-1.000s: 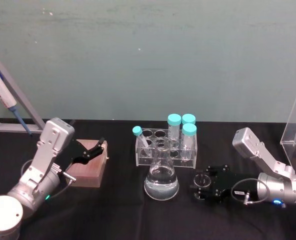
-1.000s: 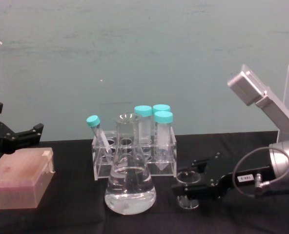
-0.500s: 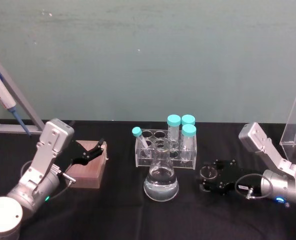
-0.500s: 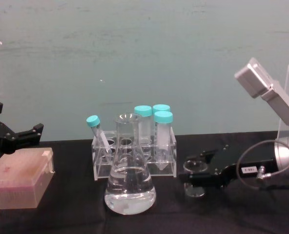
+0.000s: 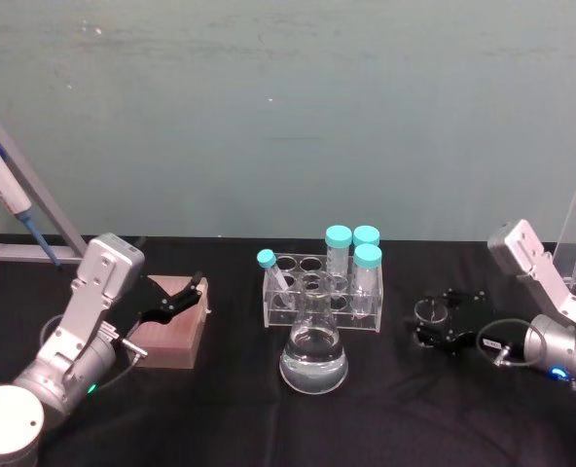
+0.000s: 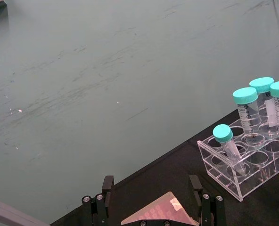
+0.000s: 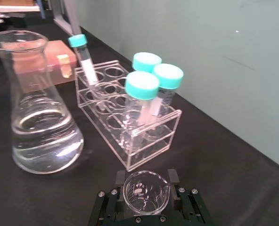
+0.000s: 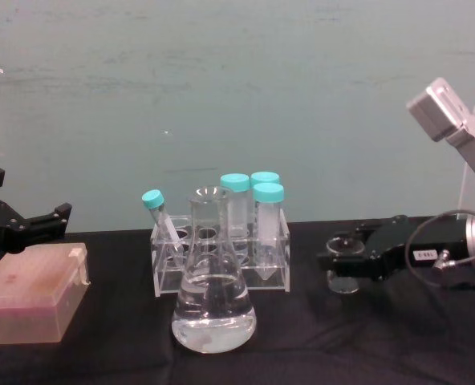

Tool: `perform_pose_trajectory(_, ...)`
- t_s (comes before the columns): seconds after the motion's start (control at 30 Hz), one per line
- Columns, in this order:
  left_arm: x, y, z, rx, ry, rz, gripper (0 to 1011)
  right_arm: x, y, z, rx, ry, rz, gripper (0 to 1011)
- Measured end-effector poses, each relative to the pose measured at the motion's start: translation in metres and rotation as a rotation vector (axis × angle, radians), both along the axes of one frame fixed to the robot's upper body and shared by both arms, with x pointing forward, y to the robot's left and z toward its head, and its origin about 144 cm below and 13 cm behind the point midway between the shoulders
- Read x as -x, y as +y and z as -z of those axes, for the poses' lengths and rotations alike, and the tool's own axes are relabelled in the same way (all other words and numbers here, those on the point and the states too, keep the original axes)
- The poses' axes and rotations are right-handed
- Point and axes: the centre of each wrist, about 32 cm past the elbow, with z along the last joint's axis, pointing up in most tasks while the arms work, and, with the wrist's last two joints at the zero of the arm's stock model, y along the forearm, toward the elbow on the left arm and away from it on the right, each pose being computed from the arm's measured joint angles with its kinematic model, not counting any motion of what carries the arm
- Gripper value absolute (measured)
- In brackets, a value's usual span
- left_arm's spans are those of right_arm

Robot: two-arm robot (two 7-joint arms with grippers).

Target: Place the experimental apparatus aside using one hand.

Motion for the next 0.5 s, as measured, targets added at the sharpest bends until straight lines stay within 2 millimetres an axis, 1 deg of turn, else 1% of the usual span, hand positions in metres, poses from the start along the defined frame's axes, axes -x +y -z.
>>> perform_pose_trajectory(0.5, 0.0000, 0.0000, 0.0000, 0.000, 0.000, 0.000, 1000, -0.0046, 0.0035, -0.0030, 0.013, -0.014, 0.144, 534)
